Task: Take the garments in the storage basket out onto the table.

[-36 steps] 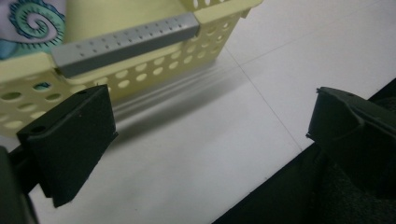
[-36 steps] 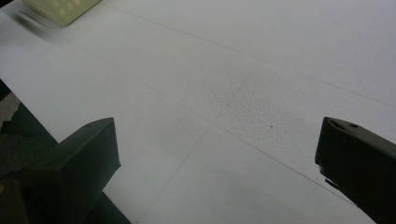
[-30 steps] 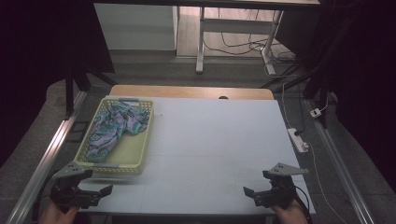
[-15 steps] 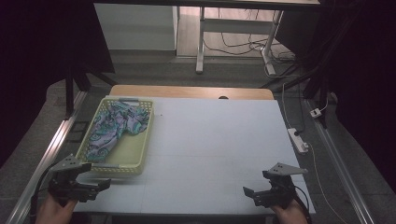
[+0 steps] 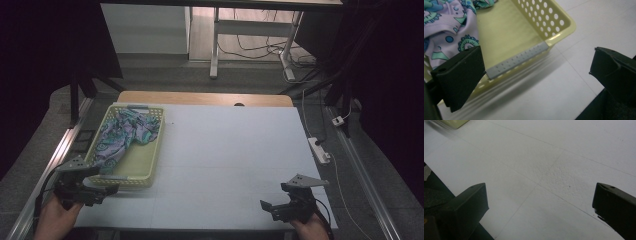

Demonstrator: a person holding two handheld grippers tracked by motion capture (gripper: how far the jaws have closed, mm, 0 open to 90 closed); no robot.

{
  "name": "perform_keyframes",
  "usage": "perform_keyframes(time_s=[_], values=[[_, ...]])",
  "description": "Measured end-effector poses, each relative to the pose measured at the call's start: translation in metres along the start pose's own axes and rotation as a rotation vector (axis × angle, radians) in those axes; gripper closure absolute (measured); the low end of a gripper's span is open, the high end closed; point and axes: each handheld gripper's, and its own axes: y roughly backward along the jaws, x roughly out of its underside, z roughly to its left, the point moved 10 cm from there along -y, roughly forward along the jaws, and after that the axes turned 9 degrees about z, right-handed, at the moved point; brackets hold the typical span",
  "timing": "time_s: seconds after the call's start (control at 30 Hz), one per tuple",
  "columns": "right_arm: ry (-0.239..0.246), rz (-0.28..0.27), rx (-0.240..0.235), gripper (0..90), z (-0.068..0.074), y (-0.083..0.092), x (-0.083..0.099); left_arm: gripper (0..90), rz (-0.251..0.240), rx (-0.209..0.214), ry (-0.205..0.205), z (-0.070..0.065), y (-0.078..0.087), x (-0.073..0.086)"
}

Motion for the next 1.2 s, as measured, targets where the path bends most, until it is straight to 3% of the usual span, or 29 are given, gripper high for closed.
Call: perform_keyframes(time_s=[0.13, 0.47, 0.6, 1.03, 1.2], values=[[-0.002, -0.003, -0.002, 0.5, 0.0, 0.0, 0.0, 0.0, 0.004, 0.008, 0.006, 0.006, -0.004, -0.004], [-0.003, 0.003, -0.004, 0.6, 0.0, -0.001, 0.0, 0.0, 0.027, -0.015, 0.026, 0.028, -0.009, -0.019], [-0.006, 0.004, -0.009, 0.6, 0.0, -0.001, 0.0, 0.0, 0.041, -0.048, 0.025, 0.042, -0.013, -0.026], [-0.008, 0.01, -0.014, 0.7, 0.0, -0.002, 0.0, 1.1, 0.081, -0.07, 0.068, 0.074, -0.024, -0.045], [-0.009, 0.012, -0.017, 3.5, 0.0, -0.002, 0.0, 1.1, 0.087, -0.098, 0.095, 0.094, -0.027, -0.057]])
